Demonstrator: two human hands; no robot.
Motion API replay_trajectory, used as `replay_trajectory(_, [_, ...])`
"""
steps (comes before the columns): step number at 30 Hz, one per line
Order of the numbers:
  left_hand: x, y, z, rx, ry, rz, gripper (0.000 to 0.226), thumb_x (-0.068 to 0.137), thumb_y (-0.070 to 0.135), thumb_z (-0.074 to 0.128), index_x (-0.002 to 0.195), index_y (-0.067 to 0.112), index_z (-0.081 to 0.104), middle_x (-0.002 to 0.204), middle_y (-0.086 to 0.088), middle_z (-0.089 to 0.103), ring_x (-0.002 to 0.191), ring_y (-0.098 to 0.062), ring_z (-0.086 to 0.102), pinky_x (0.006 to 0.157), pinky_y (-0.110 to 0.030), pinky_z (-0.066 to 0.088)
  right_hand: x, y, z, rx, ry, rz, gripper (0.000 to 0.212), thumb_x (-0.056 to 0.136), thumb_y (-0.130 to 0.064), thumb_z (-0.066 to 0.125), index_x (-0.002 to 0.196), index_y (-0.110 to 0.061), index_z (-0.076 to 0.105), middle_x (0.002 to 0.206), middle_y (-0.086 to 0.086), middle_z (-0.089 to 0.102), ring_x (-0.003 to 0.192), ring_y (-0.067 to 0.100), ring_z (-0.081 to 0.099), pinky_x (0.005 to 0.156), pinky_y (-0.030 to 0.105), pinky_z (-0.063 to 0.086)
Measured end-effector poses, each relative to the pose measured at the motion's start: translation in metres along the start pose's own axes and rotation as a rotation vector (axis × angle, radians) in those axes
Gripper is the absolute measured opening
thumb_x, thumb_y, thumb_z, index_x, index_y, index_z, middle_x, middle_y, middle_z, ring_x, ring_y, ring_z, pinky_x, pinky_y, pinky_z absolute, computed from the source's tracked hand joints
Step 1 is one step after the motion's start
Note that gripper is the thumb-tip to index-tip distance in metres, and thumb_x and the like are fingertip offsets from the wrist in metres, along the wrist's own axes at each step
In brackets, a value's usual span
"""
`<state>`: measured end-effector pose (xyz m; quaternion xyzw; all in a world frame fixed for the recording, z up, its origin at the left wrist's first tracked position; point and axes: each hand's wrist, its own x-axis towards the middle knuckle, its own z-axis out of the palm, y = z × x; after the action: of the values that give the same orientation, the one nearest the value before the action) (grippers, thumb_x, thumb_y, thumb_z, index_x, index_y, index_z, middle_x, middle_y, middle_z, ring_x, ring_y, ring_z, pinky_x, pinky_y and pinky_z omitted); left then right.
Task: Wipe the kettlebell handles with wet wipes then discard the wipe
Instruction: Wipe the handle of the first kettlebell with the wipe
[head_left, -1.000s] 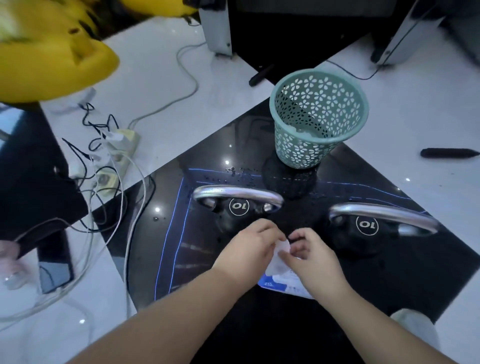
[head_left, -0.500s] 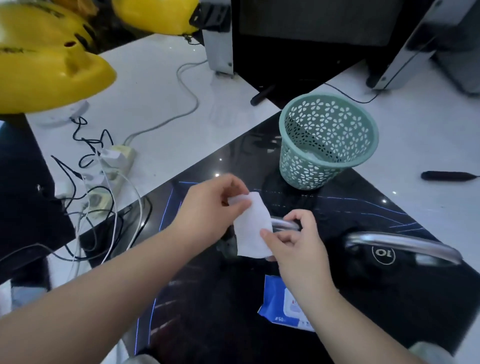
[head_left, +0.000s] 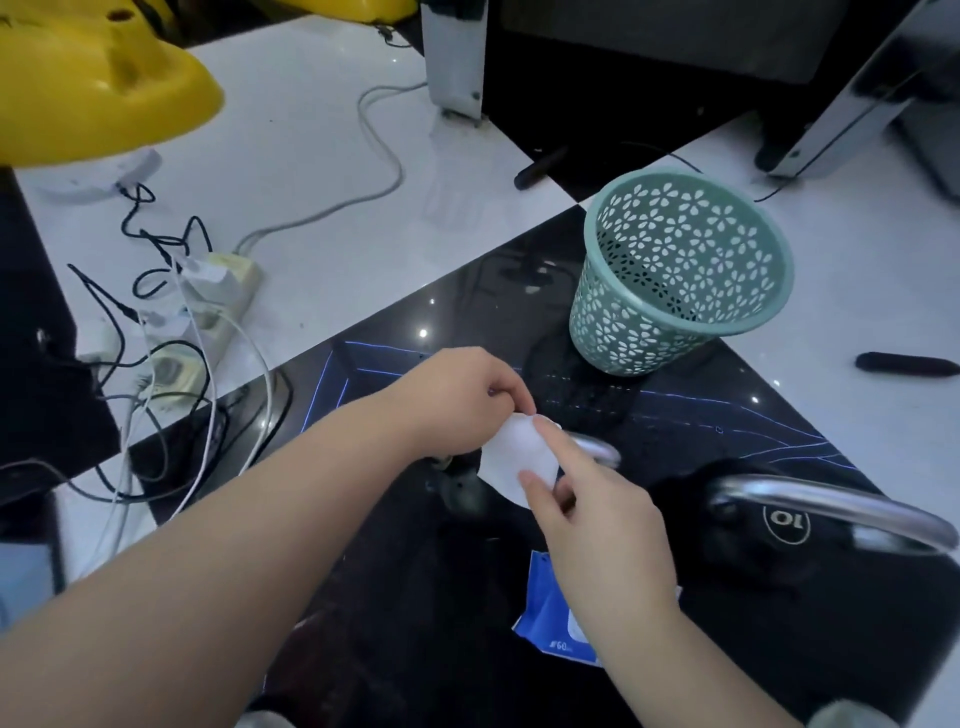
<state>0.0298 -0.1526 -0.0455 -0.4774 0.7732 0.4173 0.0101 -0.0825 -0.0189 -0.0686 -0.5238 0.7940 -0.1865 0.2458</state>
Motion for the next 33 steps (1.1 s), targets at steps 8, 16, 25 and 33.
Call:
replay_trajectory(8, [-0.036, -0.031, -0.023, 0.108, -0.012, 0.032, 0.044, 0.082, 0.043, 0.064, 0.125, 0.042, 0.057, 0.111, 0.027, 0.062, 0.094, 0.003, 0.058, 0.083, -0.019, 0.046, 0.004, -0.008, -0.029, -0.363, 0.139, -0.283, 0.034, 0.083, -0.046, 0.058, 0.112, -0.030, 0.064, 0.083, -0.005, 0.053, 0.072, 0.021, 0.055, 0.052, 0.033, 0.048])
replay_trajectory(16, [-0.028, -0.053, 0.000, 0.306, 0.095, 0.102, 0.019, 0.077, 0.040, 0.070, 0.095, 0.033, 0.067, 0.085, 0.010, 0.067, 0.080, -0.010, 0.061, 0.072, -0.039, 0.054, 0.055, -0.020, -0.019, -0.585, -0.208, -0.485, 0.065, 0.082, -0.057, 0.059, 0.135, -0.023, 0.044, 0.120, -0.004, 0.052, 0.107, 0.021, 0.054, 0.094, 0.034, 0.038])
replay_trajectory(25, [-0.028, -0.060, 0.002, 0.219, 0.136, 0.135, 0.020, 0.077, 0.036, 0.075, 0.097, 0.033, 0.072, 0.084, 0.009, 0.069, 0.078, -0.011, 0.062, 0.071, -0.037, 0.053, 0.052, -0.005, 0.011, -0.657, 0.110, -0.616, 0.013, 0.080, -0.013, 0.040, 0.074, -0.012, 0.051, 0.055, -0.003, 0.031, 0.046, 0.020, 0.030, 0.105, 0.050, 0.042])
replay_trajectory(33, [-0.029, -0.062, 0.004, 0.194, 0.172, 0.136, 0.022, 0.078, 0.038, 0.076, 0.099, 0.036, 0.072, 0.087, 0.012, 0.069, 0.082, -0.007, 0.059, 0.071, -0.029, 0.050, 0.054, 0.014, 0.006, -0.694, 0.195, -0.571, 0.014, 0.083, -0.003, 0.045, 0.074, -0.011, 0.051, 0.052, -0.002, 0.031, 0.043, 0.021, 0.031, 0.109, 0.049, 0.038])
